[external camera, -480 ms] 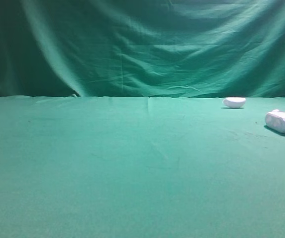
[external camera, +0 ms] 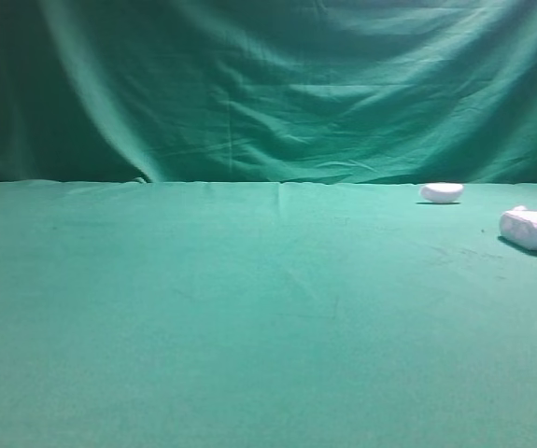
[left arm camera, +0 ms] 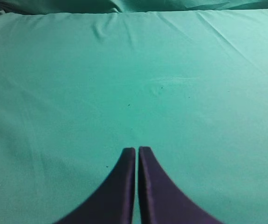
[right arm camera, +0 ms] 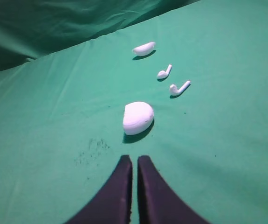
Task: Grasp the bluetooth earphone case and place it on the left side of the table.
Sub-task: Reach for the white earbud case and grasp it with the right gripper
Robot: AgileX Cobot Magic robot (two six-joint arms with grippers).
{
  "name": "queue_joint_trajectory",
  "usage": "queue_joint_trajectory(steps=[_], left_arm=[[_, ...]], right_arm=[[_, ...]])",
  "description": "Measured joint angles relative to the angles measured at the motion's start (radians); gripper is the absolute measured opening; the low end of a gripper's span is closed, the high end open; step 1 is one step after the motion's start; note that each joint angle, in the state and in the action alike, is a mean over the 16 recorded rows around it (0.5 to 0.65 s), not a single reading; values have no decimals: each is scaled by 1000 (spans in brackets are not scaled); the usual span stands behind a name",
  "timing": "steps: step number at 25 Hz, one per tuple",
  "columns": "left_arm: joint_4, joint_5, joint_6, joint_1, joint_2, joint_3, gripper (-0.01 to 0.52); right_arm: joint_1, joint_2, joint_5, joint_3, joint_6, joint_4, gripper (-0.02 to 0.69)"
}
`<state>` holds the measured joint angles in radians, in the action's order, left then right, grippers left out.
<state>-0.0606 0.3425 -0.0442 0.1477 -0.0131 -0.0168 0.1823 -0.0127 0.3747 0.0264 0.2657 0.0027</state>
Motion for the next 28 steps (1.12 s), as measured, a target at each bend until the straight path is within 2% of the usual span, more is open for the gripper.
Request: queue_joint_trajectory(steps=[11, 22, 28], left_arm=[[0, 0, 0, 0, 0, 0, 0], [0, 0, 0, 0, 0, 0, 0], [0, 0, 0, 0, 0, 0, 0]], right_arm=[[0, 0, -19, 1, 0, -3, 0], [0, 11, -202, -31, -4, -15, 0], [0, 106, -143, -159, -1, -24, 0]])
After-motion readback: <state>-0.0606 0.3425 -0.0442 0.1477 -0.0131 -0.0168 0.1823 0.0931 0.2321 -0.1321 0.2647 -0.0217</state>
